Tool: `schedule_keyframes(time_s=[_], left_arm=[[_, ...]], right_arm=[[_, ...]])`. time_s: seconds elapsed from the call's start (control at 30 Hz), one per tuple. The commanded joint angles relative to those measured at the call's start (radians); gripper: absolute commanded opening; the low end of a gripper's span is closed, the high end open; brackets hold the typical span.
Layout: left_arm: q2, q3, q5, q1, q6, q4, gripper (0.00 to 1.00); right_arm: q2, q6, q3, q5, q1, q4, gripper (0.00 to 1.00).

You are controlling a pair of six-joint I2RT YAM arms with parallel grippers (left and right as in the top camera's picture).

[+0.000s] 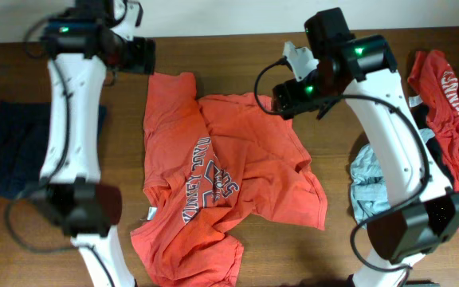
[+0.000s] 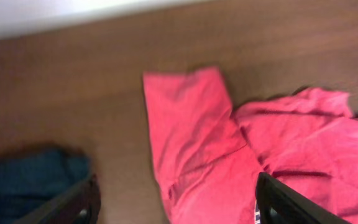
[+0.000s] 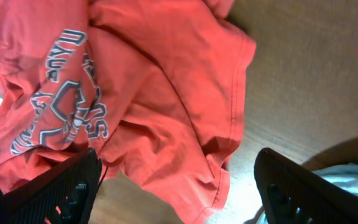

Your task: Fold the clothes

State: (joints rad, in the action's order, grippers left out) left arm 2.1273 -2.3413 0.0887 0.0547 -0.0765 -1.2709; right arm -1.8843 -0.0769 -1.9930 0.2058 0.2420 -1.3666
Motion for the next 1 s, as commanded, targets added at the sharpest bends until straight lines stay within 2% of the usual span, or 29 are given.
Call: schedule_keyframes(time_s=[0.0,0.1,0.2,0.23,0.43,0.67,0.7,0.77,0.83,0.87,0.97], left_arm=[[0.196,0.016,0.054,-0.025,0.093,-0.007,0.32],[0.277,0.016,0.072,-0.024,0.092,0.002,0.32],[0.362,0.016,0.072,-0.025,0.092,0.023,0.48],[0.376,0.016,0.071,-0.025,0.092,0.031,0.5],[0.449,0.016,0.025,-0.027,0.088,0.075,0.52],[0.514,0.016,0.009,-0.027,0.089,0.086,0.51],[0.514,0.016,0.006,-0.027,0.089,0.087,0.48],[0.514,0.016,-0.013,-0.027,0.092,0.088,0.33],[0.514,0.016,-0.063,-0.027,0.092,0.083,0.05],[0.514,0.016,-0.093,-0.027,0.097,0.082,0.01],[0.514,0.016,-0.225,-0.046,0.197,0.057,0.01]], right_arm=[[-0.04,0.015,-0.006,0.037,-0.019,-0.035,0.82],[-0.055,0.014,-0.002,0.037,-0.019,-0.035,0.81],[-0.074,0.014,-0.002,0.034,-0.02,-0.032,0.81],[-0.077,0.015,-0.002,0.034,-0.02,-0.032,0.81],[-0.092,0.014,-0.001,0.034,-0.02,-0.032,0.8],[-0.092,0.014,-0.001,0.033,-0.02,-0.031,0.8],[-0.092,0.014,-0.001,0.029,-0.02,-0.031,0.8],[-0.092,0.014,-0.001,0.022,-0.02,-0.027,0.8],[-0.092,0.014,-0.001,0.019,-0.021,-0.01,0.8],[-0.092,0.015,-0.001,0.019,-0.021,0.002,0.8],[-0.099,0.014,-0.001,0.019,-0.028,0.04,0.81]])
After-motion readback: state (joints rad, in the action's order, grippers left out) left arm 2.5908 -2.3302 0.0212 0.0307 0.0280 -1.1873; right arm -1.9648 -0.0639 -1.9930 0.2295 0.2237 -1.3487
